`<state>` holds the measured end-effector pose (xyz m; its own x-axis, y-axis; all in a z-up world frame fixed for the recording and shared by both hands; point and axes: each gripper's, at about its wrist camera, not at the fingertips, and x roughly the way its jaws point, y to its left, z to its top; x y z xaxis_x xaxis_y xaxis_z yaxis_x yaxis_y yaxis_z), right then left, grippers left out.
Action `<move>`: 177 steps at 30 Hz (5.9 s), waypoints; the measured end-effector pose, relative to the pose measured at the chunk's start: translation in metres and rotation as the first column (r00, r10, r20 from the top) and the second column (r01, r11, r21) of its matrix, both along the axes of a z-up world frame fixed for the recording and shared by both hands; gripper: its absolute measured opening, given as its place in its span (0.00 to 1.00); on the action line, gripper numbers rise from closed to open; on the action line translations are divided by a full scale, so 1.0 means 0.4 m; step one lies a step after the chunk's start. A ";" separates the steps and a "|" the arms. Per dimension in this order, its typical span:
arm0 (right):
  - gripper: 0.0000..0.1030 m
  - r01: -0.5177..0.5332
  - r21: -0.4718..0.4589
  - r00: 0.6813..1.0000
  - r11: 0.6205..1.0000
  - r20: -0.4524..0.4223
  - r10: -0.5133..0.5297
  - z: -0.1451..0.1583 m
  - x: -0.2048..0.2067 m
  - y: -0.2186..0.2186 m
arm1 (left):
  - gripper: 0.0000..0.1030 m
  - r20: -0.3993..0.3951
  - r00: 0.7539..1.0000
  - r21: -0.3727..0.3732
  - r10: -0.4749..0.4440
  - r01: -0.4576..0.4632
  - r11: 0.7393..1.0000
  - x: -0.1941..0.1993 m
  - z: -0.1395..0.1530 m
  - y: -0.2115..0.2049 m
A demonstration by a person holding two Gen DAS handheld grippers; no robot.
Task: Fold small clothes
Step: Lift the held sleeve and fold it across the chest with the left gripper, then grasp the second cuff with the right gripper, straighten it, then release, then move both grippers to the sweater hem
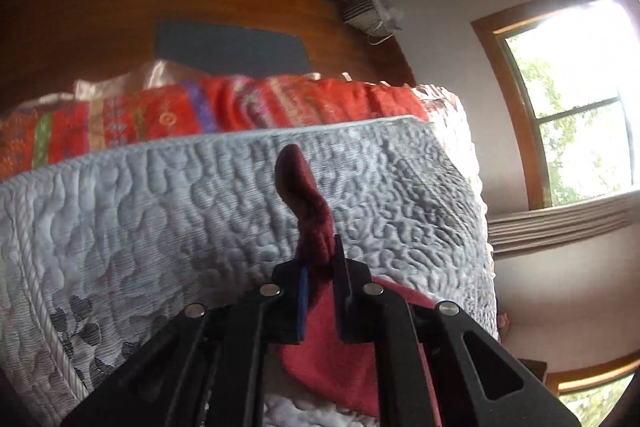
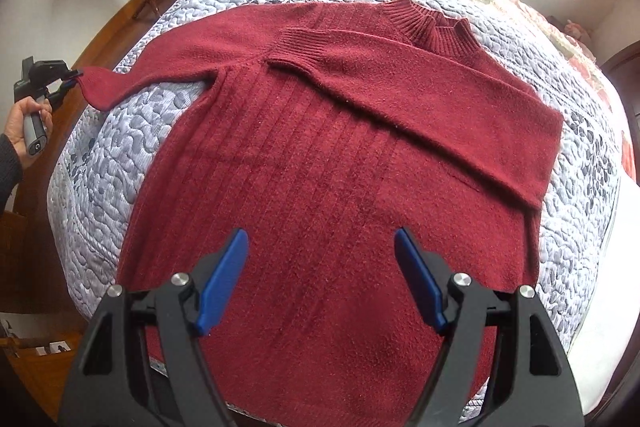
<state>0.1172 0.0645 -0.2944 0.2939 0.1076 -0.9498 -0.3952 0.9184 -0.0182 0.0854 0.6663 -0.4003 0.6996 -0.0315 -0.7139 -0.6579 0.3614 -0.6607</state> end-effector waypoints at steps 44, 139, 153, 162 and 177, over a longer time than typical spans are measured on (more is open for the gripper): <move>0.62 0.622 0.627 0.770 0.469 -0.598 -0.223 -0.274 0.589 -0.474 | 0.44 -0.153 0.447 0.203 -0.881 0.887 0.415 0.503 0.048 -1.298; 0.10 0.644 0.500 0.765 0.579 -0.416 -0.491 -0.198 0.388 -0.789 | 0.71 -0.071 0.651 -0.116 -0.756 0.747 0.654 0.406 0.021 -0.883; 0.70 0.444 0.426 0.896 0.789 -0.211 -0.390 0.114 0.049 -0.561 | 0.85 -0.263 0.598 0.201 -0.757 0.802 0.563 0.052 0.461 -0.990; 0.85 0.301 0.396 0.953 0.868 -0.167 -0.254 0.272 -0.206 -0.424 | 0.93 -0.359 0.552 0.393 -0.753 0.821 0.414 -0.205 0.710 -1.119; 0.90 0.376 0.300 0.923 0.877 -0.203 -0.326 0.187 -0.356 -0.465 | 0.95 -0.468 0.496 0.447 -0.732 0.847 0.288 -0.339 0.680 -1.120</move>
